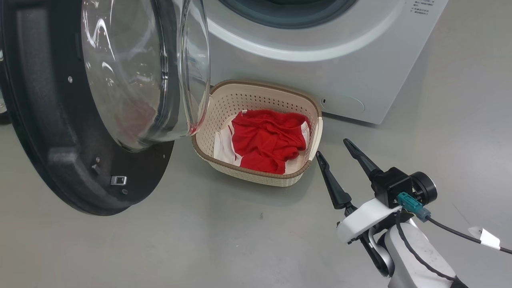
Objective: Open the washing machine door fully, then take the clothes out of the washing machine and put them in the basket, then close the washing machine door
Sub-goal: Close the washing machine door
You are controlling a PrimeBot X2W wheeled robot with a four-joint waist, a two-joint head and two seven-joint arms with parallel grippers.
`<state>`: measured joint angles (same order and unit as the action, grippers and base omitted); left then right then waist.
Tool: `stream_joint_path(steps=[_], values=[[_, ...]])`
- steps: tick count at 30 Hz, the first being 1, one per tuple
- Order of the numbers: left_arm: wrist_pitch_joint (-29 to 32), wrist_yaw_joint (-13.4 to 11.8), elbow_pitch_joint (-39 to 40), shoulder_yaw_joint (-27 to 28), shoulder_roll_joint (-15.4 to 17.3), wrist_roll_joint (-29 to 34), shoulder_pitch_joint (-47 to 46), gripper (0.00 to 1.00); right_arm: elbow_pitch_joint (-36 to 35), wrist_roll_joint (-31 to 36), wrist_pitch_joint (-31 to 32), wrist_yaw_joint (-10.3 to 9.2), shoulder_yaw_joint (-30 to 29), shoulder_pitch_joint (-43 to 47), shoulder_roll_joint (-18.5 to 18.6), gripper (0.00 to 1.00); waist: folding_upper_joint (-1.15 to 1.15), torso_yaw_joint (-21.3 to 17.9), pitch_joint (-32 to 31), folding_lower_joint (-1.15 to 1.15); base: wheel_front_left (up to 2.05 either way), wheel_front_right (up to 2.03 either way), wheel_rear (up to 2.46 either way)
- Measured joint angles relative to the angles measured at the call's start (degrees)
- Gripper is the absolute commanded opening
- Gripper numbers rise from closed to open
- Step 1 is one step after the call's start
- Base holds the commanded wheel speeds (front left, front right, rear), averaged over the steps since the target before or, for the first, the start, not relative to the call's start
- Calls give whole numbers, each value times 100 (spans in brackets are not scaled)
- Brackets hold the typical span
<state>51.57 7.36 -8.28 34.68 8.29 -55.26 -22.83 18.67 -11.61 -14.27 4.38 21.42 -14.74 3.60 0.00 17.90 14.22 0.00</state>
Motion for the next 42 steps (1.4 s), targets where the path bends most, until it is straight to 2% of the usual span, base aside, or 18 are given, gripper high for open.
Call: stream_joint_path(steps=[6,13,23,35,36,37,38,39,42], values=[[-1115,0,658,-731,349,978,558,0,1,-22,0,0,8,0,-1,100,0,4,-19,0,0,0,0],[-2330,0,804,-1243,404,1514,1093,0,2,-43,0,0,32,1,-1,100,0,-12,-32,0,0,0,0],[-3865,0,716,-1786,514,1934,1606,0,15,-48,0,1,33,3,-1,100,0,-42,-50,0,0,0,0],[-5091,0,361,-2363,593,2116,1895,0,38,-49,0,3,73,43,-2,100,0,-45,-139,0,0,0,0],[-5190,0,319,-2375,601,2131,1926,15,40,-49,0,3,74,58,-3,100,0,-43,-150,0,0,0,0],[-5267,0,281,-2380,610,2148,1951,46,45,-51,0,3,75,74,-3,100,0,-41,-161,0,0,0,0],[-5331,0,236,-2393,621,2150,1967,70,47,-51,0,3,77,90,-3,100,0,-40,-172,0,0,0,0],[-5386,0,169,-2399,628,2153,1977,100,52,-54,0,3,78,98,-3,100,0,-38,-183,0,0,0,0],[-5505,0,-8,-2431,631,2149,1997,100,54,-56,0,4,82,113,-4,100,0,-35,-214,0,0,0,0]])
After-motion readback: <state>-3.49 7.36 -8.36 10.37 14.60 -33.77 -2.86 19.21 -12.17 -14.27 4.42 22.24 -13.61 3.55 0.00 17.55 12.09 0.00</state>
